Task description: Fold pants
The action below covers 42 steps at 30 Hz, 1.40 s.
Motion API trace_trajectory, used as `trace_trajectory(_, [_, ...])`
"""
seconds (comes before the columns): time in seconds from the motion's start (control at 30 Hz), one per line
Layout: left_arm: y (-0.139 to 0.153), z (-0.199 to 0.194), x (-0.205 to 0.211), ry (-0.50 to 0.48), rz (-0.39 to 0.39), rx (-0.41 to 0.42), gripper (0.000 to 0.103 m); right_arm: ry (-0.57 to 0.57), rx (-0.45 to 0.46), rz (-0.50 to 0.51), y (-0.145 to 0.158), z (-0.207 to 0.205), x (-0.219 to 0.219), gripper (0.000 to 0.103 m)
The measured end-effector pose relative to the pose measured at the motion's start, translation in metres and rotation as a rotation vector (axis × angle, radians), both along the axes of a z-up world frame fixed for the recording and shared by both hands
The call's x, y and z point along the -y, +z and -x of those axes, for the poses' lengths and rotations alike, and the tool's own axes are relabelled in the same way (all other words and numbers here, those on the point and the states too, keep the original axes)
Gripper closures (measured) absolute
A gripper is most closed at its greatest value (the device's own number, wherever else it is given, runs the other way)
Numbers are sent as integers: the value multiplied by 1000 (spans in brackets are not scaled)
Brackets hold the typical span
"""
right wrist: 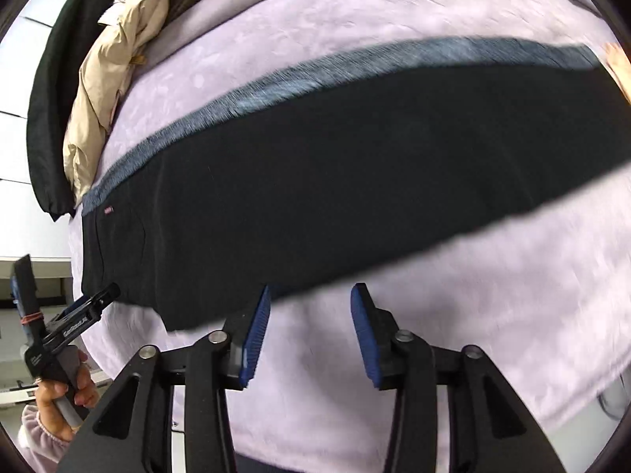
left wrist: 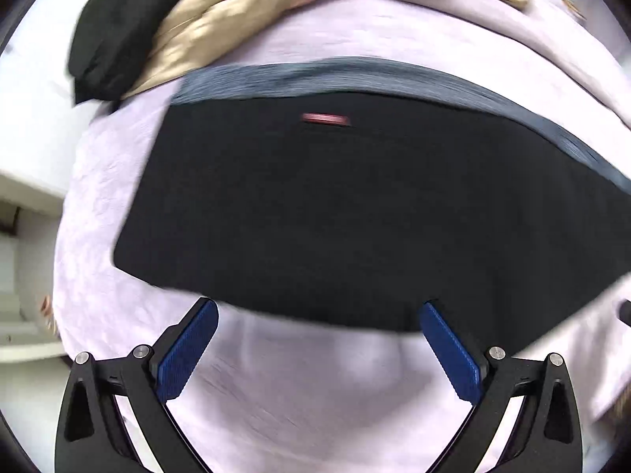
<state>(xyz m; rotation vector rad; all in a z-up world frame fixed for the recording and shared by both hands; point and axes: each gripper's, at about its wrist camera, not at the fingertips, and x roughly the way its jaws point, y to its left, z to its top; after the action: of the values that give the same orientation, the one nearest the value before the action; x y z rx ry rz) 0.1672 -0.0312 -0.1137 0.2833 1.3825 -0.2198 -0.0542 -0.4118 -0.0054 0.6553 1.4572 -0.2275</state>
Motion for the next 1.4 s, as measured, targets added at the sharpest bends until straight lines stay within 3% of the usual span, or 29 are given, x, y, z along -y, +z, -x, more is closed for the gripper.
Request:
trace_trajectory(0.13, [23, 40, 34, -102, 36, -12, 0, -30, -16, 1, 10, 25, -4, 46])
trace_trajectory(0.27, [33, 49, 73, -170, 63, -34, 0, -66, -24, -1, 19, 45, -7, 40])
trace_trajectory(0.43, [43, 62, 92, -257, 58, -21, 0, -130, -34, 4, 22, 59, -12, 40])
trace_trajectory(0.53, [48, 81, 103, -262, 68, -27, 0, -161, -31, 8, 25, 65, -15, 40])
trace_trajectory(0.67, [49, 68, 98, -275, 77, -26, 0, -176, -23, 23, 30, 67, -21, 40])
trace_trajectory(1.07, [55, 84, 110, -315, 93, -36, 0, -225, -28, 45, 40, 85, -23, 39])
trace_trajectory(1.4, [58, 104, 166, -309, 48, -37, 0, -225, -15, 11, 33, 98, 24, 39])
